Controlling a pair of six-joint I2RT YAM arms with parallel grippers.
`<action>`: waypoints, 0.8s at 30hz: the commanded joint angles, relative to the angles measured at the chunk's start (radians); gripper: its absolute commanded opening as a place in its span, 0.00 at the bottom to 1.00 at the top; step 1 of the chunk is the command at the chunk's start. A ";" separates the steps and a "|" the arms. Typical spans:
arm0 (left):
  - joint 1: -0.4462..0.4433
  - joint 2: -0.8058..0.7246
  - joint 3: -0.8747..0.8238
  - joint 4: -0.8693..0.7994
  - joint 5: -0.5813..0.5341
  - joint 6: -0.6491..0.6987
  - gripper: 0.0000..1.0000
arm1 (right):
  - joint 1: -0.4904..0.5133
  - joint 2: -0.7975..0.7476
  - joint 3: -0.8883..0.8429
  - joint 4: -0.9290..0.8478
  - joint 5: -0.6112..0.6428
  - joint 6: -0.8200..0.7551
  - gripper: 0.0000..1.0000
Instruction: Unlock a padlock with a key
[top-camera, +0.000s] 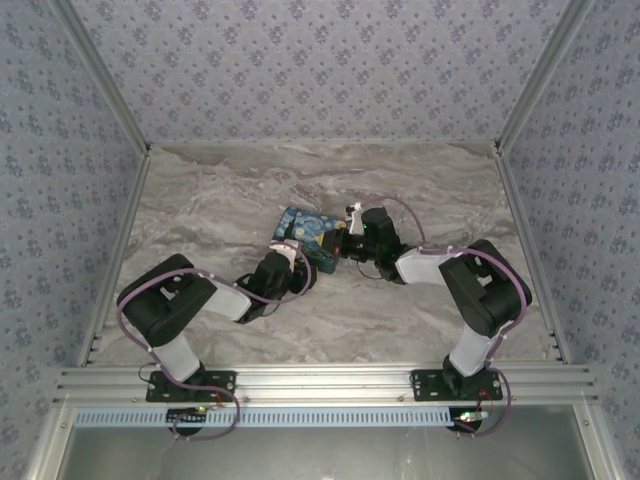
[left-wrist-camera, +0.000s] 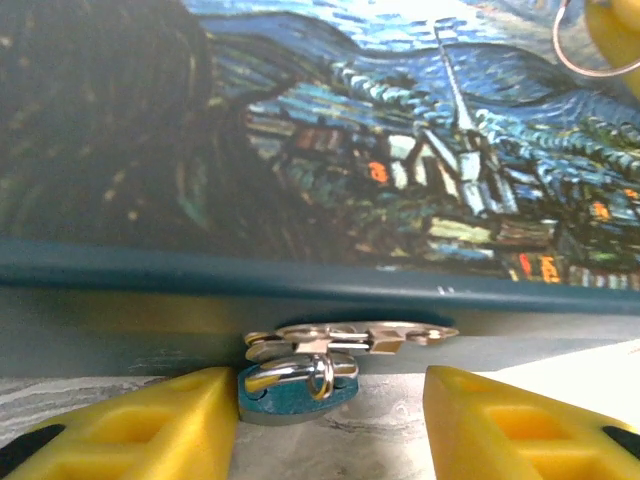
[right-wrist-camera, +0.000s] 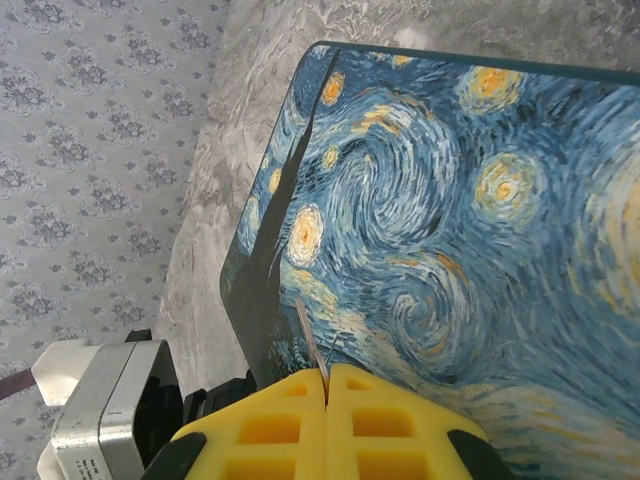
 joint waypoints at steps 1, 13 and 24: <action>0.002 0.045 0.022 -0.064 -0.008 -0.014 0.49 | 0.017 0.026 -0.039 -0.133 0.000 0.003 0.00; 0.002 0.038 0.028 -0.056 0.011 0.009 0.29 | 0.010 -0.017 -0.035 -0.123 -0.005 -0.015 0.00; 0.003 -0.010 0.024 -0.087 0.021 -0.007 0.25 | 0.010 -0.183 -0.083 -0.167 0.054 -0.090 0.00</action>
